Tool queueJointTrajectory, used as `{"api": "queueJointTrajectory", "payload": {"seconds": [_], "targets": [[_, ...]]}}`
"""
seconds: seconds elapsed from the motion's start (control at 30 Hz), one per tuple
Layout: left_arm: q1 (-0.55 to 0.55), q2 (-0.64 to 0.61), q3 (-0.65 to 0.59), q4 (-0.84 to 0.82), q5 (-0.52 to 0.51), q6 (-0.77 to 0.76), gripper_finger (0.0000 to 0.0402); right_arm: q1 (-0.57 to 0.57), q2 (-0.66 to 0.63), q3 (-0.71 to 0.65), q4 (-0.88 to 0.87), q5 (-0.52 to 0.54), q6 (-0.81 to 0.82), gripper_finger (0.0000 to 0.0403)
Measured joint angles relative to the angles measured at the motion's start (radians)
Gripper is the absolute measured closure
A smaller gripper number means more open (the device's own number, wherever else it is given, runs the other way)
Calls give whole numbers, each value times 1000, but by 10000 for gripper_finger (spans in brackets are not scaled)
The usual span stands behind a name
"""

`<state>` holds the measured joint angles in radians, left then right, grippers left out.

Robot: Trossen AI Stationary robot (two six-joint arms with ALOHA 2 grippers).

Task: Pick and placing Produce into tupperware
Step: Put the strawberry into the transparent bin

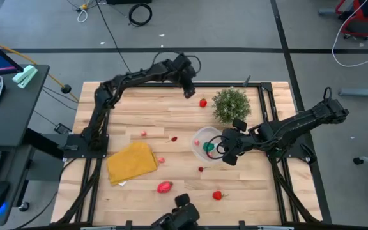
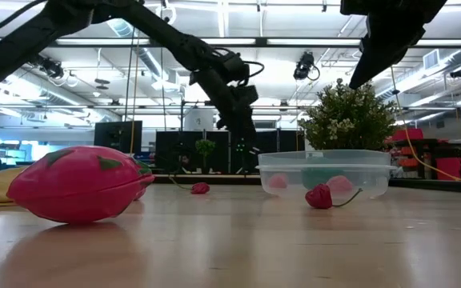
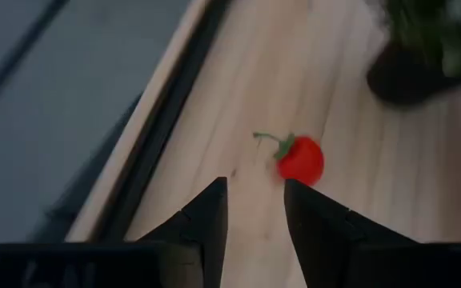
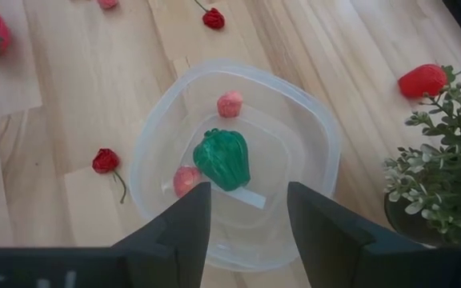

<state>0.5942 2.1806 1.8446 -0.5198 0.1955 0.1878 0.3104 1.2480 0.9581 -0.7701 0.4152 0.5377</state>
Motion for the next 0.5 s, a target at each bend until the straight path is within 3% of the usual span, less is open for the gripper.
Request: {"api": "queueJointTrajectory", "payload": {"seconds": [0.1,0.3,0.4,0.5], "targets": [[-26,1,0,-12,-66,299,272,0,0,0,0,0,-20,229],[-89,1,0,3,-317,1050,276,0,0,0,0,1,-24,229],[-109,1,0,15,-324,1250,274,0,0,0,0,6,-23,229],[-130,15,1,30,-328,1356,274,0,0,0,-1,22,-2,229]]}}
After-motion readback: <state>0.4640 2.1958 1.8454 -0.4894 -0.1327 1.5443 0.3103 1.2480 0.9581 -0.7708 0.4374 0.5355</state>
